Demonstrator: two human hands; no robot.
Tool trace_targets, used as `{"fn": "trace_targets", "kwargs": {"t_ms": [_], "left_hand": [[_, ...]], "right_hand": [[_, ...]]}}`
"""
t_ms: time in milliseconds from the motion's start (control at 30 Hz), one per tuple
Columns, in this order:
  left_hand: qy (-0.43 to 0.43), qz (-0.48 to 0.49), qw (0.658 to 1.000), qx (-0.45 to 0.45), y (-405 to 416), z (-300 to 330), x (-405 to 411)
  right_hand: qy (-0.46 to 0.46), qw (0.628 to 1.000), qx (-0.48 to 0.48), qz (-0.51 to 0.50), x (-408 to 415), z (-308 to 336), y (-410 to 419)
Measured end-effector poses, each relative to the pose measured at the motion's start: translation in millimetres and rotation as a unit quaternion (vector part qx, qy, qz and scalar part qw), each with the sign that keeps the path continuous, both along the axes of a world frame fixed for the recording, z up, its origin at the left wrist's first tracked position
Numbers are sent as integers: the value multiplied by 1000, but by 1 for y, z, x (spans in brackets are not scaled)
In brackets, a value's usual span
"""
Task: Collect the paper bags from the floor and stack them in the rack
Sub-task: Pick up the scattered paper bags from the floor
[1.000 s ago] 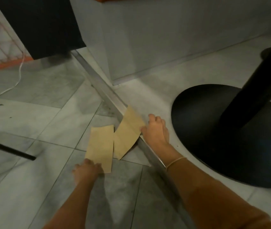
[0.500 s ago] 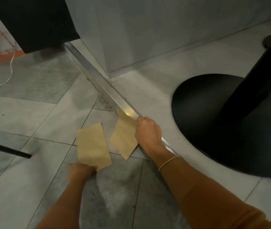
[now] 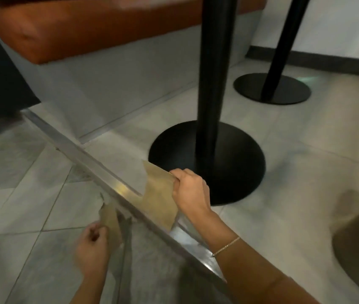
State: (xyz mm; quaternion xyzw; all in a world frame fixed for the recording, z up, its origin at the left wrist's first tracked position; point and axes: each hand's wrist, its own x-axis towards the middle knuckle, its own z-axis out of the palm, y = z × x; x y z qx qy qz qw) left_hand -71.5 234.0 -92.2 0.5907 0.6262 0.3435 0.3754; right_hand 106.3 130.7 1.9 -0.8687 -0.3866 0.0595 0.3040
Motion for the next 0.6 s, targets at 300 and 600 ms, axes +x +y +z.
{"fn": "trace_targets", "kwargs": {"t_ms": [300,600], "left_hand": [[-138,-240,951,136,-126,186,145],[-206,-449,855,155,-276,335,215]], "right_hand": [[-92,957,125,-246,54,126,-154],[-267,792,278,-473,63,218,-317]]}}
